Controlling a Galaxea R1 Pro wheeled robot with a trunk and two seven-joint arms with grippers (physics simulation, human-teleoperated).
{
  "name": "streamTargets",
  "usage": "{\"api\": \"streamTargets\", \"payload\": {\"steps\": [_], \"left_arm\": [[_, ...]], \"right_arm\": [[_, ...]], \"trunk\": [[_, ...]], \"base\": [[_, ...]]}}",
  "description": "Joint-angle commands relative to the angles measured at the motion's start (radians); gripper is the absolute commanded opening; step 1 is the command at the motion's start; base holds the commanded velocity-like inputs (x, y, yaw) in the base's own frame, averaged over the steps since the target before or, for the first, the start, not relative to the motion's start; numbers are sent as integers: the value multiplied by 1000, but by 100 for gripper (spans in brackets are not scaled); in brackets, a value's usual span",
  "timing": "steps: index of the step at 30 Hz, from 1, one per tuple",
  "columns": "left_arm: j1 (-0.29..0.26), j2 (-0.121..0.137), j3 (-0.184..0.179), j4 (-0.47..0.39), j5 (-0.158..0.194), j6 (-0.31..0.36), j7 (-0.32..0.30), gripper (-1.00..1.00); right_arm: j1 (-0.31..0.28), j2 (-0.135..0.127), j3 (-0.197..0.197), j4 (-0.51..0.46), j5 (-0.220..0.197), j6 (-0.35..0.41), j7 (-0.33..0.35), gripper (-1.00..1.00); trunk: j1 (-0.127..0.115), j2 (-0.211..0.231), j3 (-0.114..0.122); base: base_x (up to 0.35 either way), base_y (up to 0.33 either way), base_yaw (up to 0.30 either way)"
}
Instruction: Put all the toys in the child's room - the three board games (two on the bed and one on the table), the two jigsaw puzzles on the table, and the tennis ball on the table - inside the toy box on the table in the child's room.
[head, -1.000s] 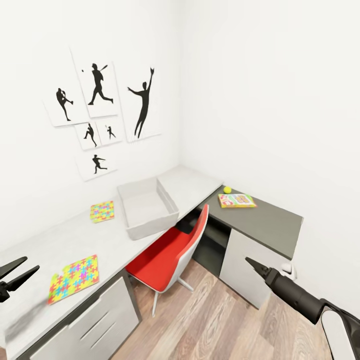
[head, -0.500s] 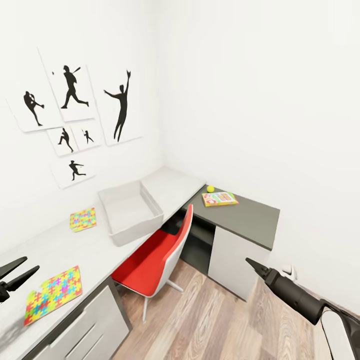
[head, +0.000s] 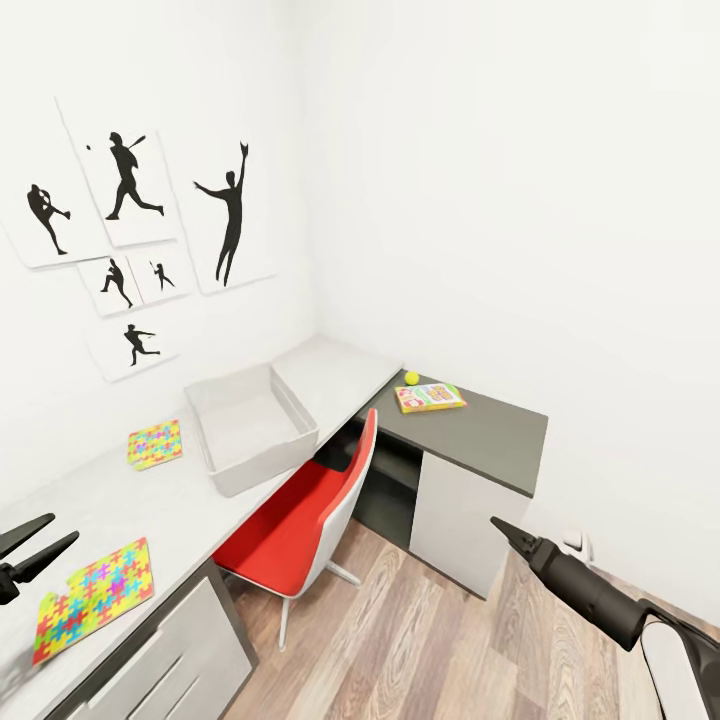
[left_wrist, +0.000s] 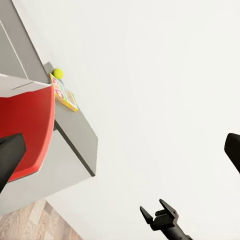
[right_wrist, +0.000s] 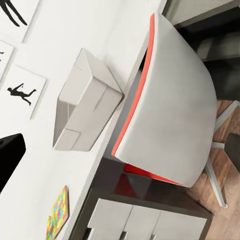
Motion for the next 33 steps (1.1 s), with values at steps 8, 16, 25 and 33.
{"api": "streamTargets", "payload": {"steps": [8,16,25,33], "left_arm": [[-1,-1,0,0,-3,3,-1,100],[-1,-1,0,0,-5,3,1,100],[-1,0,-1,0,-5,3,3,100],[-1,-2,-1,0,-5,3,3,100]], "right_arm": [[-1,-1,-2,9,-2,6,5,100],[-1,-1,-3,28,-3,6,4,100],[-1,-1,-3,37,-3,5,6,100],[-1,-1,-10,40,-3,5,8,100]], "trunk": [[1,-2,-2],[1,-2,-2],[1,-2,-10],[1,-2,-18]], "base": [[0,0,-1],[0,0,-11],[0,0,-181],[0,0,-217]]}}
